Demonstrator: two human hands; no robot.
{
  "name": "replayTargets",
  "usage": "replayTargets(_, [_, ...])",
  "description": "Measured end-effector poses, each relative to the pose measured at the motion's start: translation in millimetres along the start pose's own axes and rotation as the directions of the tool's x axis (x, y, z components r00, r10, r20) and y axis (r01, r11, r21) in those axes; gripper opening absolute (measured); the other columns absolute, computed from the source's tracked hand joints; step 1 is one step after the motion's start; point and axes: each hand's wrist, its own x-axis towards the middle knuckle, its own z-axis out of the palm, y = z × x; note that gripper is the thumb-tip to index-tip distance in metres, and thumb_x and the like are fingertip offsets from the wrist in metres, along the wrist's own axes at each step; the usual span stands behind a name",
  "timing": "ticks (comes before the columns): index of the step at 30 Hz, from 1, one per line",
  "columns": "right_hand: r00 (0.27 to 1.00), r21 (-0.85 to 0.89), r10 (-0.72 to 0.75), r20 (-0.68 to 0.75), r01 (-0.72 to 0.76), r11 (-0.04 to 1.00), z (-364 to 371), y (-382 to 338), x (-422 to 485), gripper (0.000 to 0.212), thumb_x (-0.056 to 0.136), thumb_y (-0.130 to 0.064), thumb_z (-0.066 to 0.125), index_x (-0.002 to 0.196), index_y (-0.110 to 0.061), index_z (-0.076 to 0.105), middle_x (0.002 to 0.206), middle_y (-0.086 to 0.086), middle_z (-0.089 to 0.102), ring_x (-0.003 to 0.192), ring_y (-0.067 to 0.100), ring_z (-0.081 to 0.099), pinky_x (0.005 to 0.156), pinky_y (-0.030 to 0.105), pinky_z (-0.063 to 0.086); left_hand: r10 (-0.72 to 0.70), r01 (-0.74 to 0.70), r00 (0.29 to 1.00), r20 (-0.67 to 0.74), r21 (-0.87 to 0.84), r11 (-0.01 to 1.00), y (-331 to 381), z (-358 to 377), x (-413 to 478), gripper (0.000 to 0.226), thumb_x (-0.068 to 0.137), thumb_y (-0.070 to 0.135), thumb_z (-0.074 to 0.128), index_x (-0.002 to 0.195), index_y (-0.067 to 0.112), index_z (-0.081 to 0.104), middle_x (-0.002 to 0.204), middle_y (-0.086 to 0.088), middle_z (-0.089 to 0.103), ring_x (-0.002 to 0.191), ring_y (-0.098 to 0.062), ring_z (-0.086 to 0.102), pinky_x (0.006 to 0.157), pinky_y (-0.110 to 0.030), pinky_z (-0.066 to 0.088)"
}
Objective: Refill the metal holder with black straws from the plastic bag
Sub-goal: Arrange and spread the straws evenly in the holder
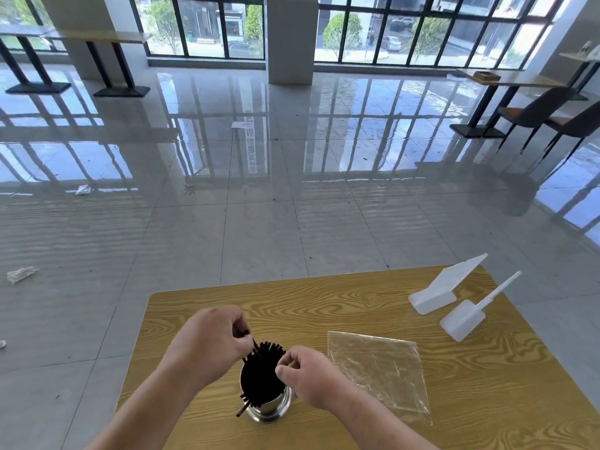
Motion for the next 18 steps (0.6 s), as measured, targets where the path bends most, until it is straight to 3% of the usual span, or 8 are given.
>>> replayTargets(4, [1.0,-0.002,0.007,0.0,-0.007,1.0,-1.2,-2.2,-2.1,0.016,0.098,-0.045,0.064,0.101,-0.032,0.072,0.092,-0.01,0.072,0.074,0.006,0.062,0.069,0.025,0.055,0.008,-0.018,0.991,-0.131,-0.074,0.997,-0.3,-17.0,4.4,0.015,0.075,0.037,0.081,0.078,0.045,0.069,0.069,0.027,0.069,0.063,0.002,0.064,0.049,-0.022,0.044])
replayTargets(10, [1.0,0.029,-0.002,0.023,0.001,1.0,-4.2,-11.8,-3.6,0.02,0.098,-0.046,0.064,0.103,-0.028,0.072,0.085,-0.009,0.069,0.067,0.01,0.057,0.066,0.031,0.052,-0.033,-0.049,0.962,-0.271,-0.291,0.956,-12.4,-10.0,10.2,0.016,0.081,0.032,0.084,0.081,0.043,0.073,0.068,0.018,0.073,0.061,-0.005,0.068,0.052,-0.032,0.054])
replayTargets(12, [0.998,0.118,-0.021,0.057,0.014,0.993,-7.3,-17.1,-4.2,0.025,0.097,-0.049,0.066,0.108,-0.027,0.072,0.092,-0.004,0.075,0.07,0.011,0.063,0.068,0.033,0.056,-0.081,-0.031,0.972,-0.22,-0.459,0.888,-16.8,-3.8,11.0,0.012,0.085,0.025,0.084,0.082,0.034,0.077,0.069,0.004,0.075,0.064,-0.016,0.071,0.064,-0.045,0.063])
replayTargets(14, [0.996,0.244,-0.042,0.082,0.021,0.97,-12.3,-22.9,-5.7,0.04,0.094,-0.057,0.069,0.119,-0.026,0.069,0.101,0.001,0.079,0.071,0.009,0.068,0.068,0.03,0.059,-0.139,0.032,0.984,-0.108,-0.667,0.745,-17.4,0.3,8.9,0.009,0.089,0.015,0.082,0.082,0.021,0.079,0.072,-0.006,0.076,0.069,-0.026,0.073,0.076,-0.049,0.066])
replayTargets(16, [0.994,0.473,-0.04,0.099,-0.011,0.881,-16.3,-28.4,-6.9,0.058,0.091,-0.063,0.074,0.129,-0.021,0.063,0.101,0.004,0.079,0.071,0.013,0.067,0.065,0.03,0.055,-0.189,0.15,0.981,0.046,-0.798,0.584,-16.4,3.5,5.6,0.007,0.09,0.01,0.08,0.084,0.014,0.081,0.079,-0.013,0.077,0.072,-0.024,0.074,0.076,-0.041,0.067])
replayTargets(18, [0.993,0.698,-0.021,0.114,-0.065,0.713,-20.6,-34.4,-8.4,0.073,0.088,-0.062,0.08,0.136,-0.012,0.057,0.094,0.007,0.076,0.068,0.016,0.064,0.063,0.031,0.051,-0.212,0.258,0.961,0.175,-0.843,0.473,-16.5,7.3,2.9,0.006,0.089,0.007,0.08,0.084,0.007,0.081,0.082,-0.016,0.076,0.074,-0.024,0.074,0.071,-0.033,0.066])
